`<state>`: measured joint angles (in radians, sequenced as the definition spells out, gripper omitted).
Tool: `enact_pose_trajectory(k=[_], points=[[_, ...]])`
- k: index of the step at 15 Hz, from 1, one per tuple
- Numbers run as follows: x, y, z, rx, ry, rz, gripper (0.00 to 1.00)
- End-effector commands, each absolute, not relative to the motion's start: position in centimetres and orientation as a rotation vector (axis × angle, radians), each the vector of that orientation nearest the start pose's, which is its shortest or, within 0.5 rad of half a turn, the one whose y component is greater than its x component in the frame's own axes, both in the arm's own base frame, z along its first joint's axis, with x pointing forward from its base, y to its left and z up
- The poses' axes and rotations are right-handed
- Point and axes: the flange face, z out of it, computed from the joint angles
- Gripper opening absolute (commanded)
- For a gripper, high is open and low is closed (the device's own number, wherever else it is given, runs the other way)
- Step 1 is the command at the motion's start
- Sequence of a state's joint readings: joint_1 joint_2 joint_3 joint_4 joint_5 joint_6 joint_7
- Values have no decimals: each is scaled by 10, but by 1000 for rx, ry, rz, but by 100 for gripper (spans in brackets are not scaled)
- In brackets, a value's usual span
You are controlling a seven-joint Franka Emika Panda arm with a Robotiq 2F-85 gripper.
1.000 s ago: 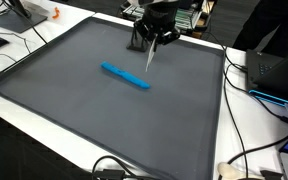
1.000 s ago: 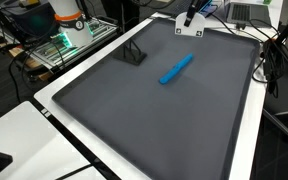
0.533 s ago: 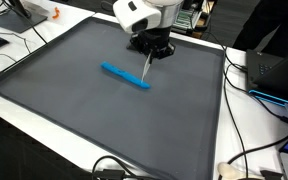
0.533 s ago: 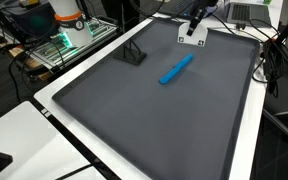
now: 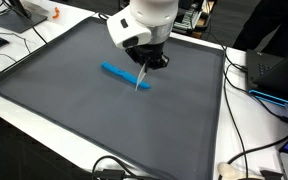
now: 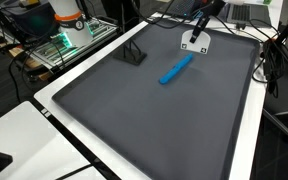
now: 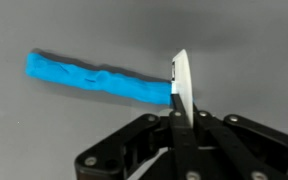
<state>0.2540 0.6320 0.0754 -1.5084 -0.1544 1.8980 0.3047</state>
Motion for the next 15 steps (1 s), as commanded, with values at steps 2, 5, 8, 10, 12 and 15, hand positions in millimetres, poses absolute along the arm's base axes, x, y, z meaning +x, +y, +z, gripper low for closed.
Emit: enact_pose_trajectory(k=[2,5,8,10,12,15], points=[[658,203,265,-3294,-79,326,1],[660,203,261,-3288,-67,310,1],[661,203,256,-3280,-58,298,1],[661,203,252,-3284,-56,290,1],[662,202,250,-3298,-56,279,1],[663,201,247,-3306,-55,271,1]])
